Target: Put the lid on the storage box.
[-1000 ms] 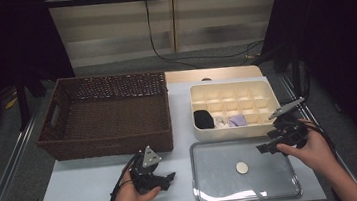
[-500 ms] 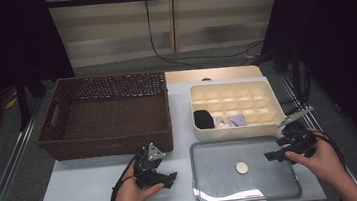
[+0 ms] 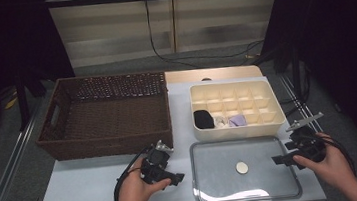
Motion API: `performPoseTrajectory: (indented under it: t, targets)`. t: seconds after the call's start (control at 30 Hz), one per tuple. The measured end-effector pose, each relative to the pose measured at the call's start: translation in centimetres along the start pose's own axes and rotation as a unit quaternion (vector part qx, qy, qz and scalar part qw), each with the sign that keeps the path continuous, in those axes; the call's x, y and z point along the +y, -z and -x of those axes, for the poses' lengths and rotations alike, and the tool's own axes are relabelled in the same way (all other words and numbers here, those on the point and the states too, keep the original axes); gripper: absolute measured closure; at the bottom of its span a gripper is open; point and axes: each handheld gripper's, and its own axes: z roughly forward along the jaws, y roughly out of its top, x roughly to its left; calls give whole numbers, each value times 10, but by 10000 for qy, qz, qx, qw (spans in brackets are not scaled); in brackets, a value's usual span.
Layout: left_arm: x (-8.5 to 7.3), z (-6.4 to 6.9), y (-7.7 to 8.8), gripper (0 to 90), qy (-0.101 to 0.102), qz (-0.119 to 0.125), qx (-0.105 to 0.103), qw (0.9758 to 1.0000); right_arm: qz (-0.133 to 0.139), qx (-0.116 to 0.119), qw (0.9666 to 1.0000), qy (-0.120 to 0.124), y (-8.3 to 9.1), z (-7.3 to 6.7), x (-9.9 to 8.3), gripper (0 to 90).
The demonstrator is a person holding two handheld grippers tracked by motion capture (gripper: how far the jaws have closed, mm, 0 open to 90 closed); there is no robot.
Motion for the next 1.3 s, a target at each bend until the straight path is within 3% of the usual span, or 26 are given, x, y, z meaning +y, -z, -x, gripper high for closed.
performPoseTrajectory:
  t: [0.13, 0.27, 0.4, 0.5, 0.6, 0.97, 1.07, 1.3]
  targets:
    - [5, 2, 1, 271, -11, -5, -86, 10000, -15, 36, 9999, -119, 0, 1, -4, 252]
    - [10, 4, 0, 290, 163, -88, -244, 9995, -20, 113, 9997, -220, -2, 2, -9, 274]
    - [15, 7, -3, 317, 374, -302, -434, 9979, -312, 219, 9975, -601, -2, 4, -13, 301]
    - [17, 8, -5, 344, 457, -336, -436, 9974, -444, 277, 9951, -835, -3, 5, -15, 279]
    - [20, 10, -7, 364, 637, -399, -532, 9957, -459, 235, 9950, -851, -4, 7, -16, 300]
    - [26, 12, -13, 388, 800, -543, -593, 9935, -613, 232, 9913, -1144, -9, 11, -20, 311]
    - [27, 12, -15, 398, 981, -531, -653, 9916, -600, 226, 9910, -1173, -10, 11, -21, 326]
    - [30, 16, -18, 404, 1011, -539, -612, 9915, -645, 211, 9892, -1300, -9, 12, -22, 379]
